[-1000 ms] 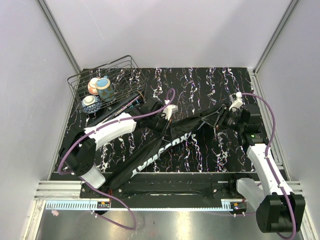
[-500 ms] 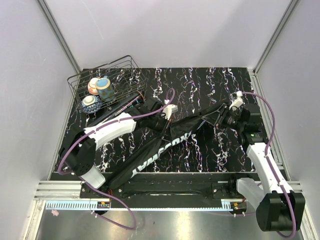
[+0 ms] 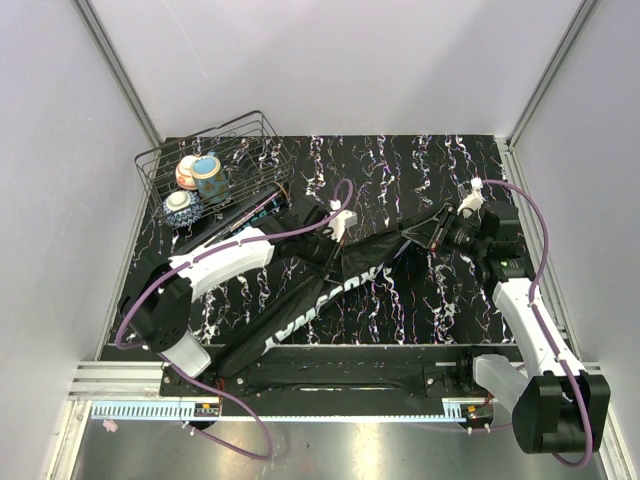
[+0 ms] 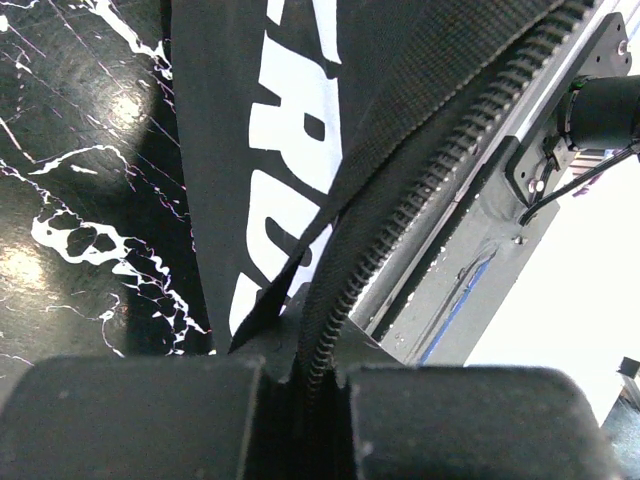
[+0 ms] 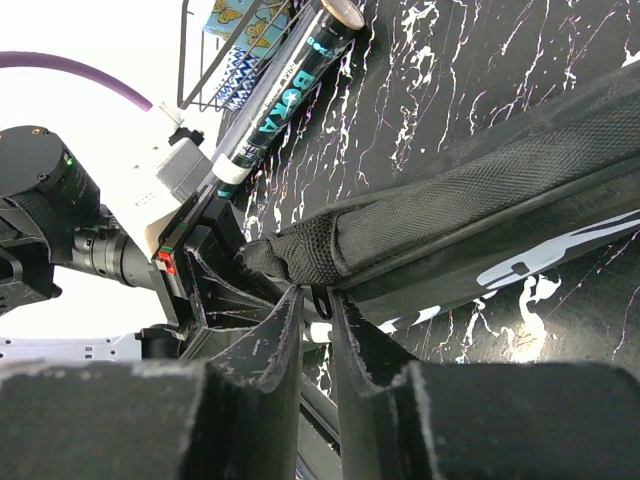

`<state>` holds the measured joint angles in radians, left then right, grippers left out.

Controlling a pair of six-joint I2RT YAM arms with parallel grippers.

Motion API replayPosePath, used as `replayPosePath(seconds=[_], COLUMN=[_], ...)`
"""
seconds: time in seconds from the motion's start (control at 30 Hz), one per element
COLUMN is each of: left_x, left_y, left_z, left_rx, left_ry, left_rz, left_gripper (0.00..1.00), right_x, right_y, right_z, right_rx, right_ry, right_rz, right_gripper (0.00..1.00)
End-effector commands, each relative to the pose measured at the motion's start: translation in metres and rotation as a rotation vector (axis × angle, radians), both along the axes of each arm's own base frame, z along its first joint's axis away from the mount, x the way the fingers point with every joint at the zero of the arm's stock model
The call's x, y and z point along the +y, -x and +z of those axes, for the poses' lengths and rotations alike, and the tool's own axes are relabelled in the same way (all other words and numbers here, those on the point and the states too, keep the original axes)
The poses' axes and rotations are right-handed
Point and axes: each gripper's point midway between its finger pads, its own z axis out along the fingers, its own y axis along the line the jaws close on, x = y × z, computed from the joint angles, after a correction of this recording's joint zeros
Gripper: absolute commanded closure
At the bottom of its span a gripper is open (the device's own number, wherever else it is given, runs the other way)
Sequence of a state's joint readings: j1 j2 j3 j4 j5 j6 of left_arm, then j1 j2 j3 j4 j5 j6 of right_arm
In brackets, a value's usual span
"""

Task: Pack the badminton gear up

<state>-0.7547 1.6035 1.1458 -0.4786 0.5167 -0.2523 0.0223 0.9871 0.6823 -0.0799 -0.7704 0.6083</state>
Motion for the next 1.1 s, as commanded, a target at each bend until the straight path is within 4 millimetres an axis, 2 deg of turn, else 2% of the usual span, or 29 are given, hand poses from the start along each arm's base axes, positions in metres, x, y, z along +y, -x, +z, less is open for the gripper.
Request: replayPosePath(seconds=[0.0, 0.1, 0.33, 0.43, 0.47, 0.57, 0.67, 0.8, 0.9, 0.93, 1.03, 1.07], left_x=[-0.005, -0.005, -0.013, -0.021, -0.024, -0.030, -0.035, -0.029, -0.017, -0.014, -0.007, -0.005], left_y=[-0.005, -0.005, -0.009, -0.014, -0.014, -0.018, -0.019, -0.016, -0.015, -0.014, -0.014, -0.017], left_z=[0.025, 0.027, 0.037, 0.045, 0.047, 0.050, 0.050, 0.042, 0.039, 0.040, 0.055, 0.060], left_rx=[-0.075, -0.079, -0.082, -0.090, -0.095, -0.099, -0.098, -0.089, -0.109, -0.107, -0.114, -0.123], left_ry=[0.041, 0.046, 0.075, 0.095, 0.098, 0.102, 0.102, 0.075, 0.061, 0.068, 0.124, 0.135], left_rz=[-0.012, -0.009, 0.001, 0.007, 0.006, 0.014, 0.015, 0.034, 0.063, 0.069, 0.086, 0.095], left_gripper=[1.00, 1.00, 1.00, 1.00, 1.00, 1.00, 1.00, 0.98, 0.77, 0.60, 0.45, 0.43], right_x=[0.000, -0.001, 0.005, 0.030, 0.045, 0.073, 0.078, 0.075, 0.075, 0.075, 0.075, 0.076], right_y=[-0.006, -0.008, -0.007, 0.003, 0.012, 0.029, 0.033, 0.028, 0.026, 0.027, 0.029, 0.030], right_z=[0.021, 0.017, 0.009, 0.000, -0.010, -0.029, -0.040, -0.035, -0.038, -0.038, -0.039, -0.038], right_rx=[-0.047, -0.041, -0.007, 0.026, 0.033, 0.080, 0.099, 0.065, 0.055, 0.055, 0.041, 0.036], right_ry=[-0.010, 0.005, -0.043, -0.109, -0.115, -0.129, -0.148, -0.114, -0.076, -0.071, -0.056, -0.053], right_rz=[-0.001, -0.016, -0.005, 0.044, 0.074, 0.115, 0.115, 0.100, 0.112, 0.120, 0.139, 0.147], right_gripper=[0.80, 1.00, 1.00, 1.00, 1.00, 1.00, 1.00, 1.00, 1.00, 1.00, 1.00, 1.00])
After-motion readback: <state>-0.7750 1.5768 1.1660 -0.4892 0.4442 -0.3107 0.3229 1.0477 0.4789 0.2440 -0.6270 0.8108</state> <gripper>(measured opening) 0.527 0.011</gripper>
